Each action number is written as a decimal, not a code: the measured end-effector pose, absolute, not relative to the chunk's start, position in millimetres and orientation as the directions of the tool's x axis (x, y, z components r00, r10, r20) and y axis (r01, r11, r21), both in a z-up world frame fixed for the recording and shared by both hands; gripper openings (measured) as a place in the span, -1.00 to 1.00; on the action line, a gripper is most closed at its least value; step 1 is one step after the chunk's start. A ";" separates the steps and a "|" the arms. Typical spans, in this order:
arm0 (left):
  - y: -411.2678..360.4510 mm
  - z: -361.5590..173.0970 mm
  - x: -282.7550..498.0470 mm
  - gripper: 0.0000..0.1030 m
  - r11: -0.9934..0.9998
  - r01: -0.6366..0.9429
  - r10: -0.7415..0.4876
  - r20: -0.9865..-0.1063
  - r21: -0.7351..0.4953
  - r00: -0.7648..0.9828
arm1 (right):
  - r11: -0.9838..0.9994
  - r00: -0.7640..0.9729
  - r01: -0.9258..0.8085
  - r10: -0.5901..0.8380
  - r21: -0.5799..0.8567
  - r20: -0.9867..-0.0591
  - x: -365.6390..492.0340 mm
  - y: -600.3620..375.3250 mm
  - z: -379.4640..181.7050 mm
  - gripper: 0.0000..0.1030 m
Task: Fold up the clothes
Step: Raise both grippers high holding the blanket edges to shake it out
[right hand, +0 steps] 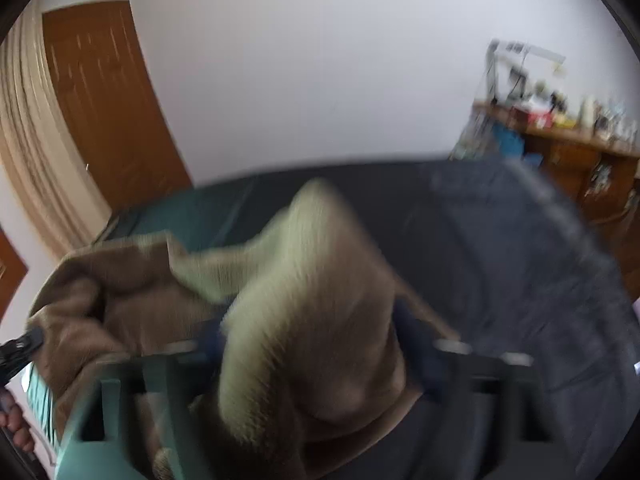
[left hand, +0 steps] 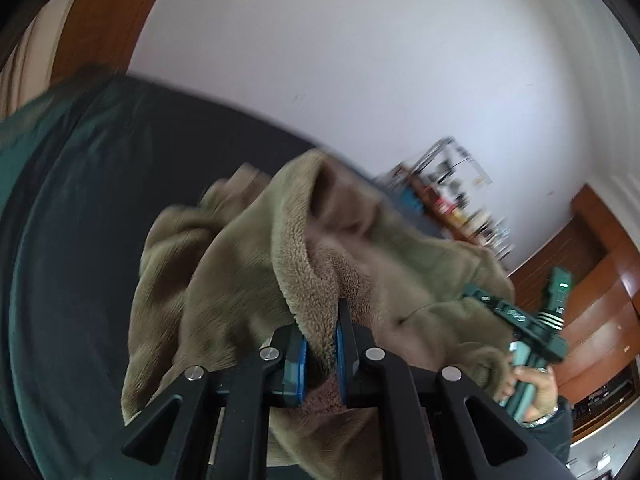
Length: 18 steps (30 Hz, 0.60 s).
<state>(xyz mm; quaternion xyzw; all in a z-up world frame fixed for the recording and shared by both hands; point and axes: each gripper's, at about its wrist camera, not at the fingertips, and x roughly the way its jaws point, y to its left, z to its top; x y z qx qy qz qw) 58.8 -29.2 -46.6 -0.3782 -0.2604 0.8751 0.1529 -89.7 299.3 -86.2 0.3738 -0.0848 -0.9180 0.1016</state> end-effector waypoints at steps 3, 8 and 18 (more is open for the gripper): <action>-34.7 -60.0 56.0 -0.78 -0.805 -0.043 0.478 -0.604 -0.592 -0.638 | -0.969 -0.700 0.106 -0.231 0.221 -0.676 -84.0 308.3 -98.6 -0.37; -37.7 -60.2 54.7 -0.78 -0.769 -0.057 0.522 -0.574 -0.637 -0.631 | -0.968 -0.706 0.117 -0.238 0.221 -0.667 -72.4 326.9 -99.9 -0.45; -25.6 -48.3 45.0 -0.79 -0.697 -0.141 0.618 -0.489 -0.703 -0.616 | -0.917 -0.639 0.247 -0.397 0.313 -0.659 -60.4 319.9 -106.0 -0.53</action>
